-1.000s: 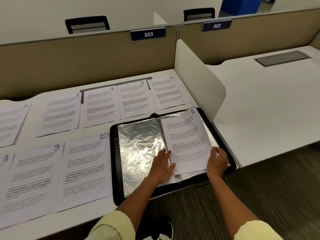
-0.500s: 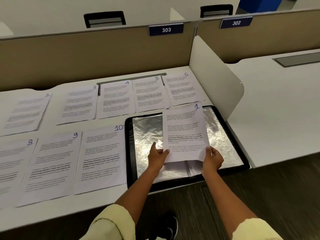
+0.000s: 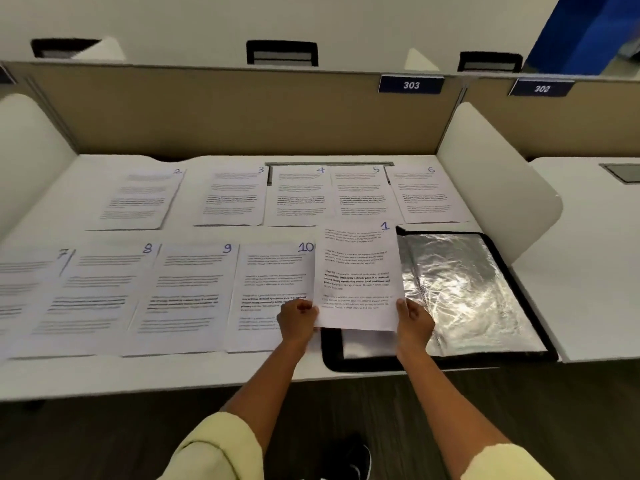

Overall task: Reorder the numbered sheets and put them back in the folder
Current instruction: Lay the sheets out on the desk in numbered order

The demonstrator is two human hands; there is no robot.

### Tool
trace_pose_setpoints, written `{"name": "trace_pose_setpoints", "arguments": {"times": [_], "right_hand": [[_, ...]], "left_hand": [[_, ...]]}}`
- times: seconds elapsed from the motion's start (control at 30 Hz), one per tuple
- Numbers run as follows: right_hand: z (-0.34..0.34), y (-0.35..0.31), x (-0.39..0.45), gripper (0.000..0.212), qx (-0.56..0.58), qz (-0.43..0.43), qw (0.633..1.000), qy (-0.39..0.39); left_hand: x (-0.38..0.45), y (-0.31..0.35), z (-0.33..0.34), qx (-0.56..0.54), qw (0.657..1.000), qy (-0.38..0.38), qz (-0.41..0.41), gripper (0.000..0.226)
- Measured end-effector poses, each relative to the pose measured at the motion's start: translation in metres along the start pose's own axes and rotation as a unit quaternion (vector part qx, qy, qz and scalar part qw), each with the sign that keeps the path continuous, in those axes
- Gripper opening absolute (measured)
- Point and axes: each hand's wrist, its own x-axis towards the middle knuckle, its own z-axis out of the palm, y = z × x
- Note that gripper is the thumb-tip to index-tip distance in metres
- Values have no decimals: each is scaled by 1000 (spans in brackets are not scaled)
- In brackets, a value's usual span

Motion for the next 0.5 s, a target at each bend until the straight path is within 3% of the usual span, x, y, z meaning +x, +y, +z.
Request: {"name": "trace_pose_setpoints", "arguments": {"times": [0.1, 0.3, 0.5], "right_hand": [[25, 5, -31, 11, -30, -7, 998, -52], [82, 15, -98, 23, -139, -65, 979, -136], [140, 34, -158, 19, -173, -69, 961, -204]], "left_hand": [[0, -13, -45, -40, 999, 27, -16, 9], [8, -50, -134, -96, 993, 66, -25, 21], [16, -80, -218, -130, 984, 116, -29, 14]]}}
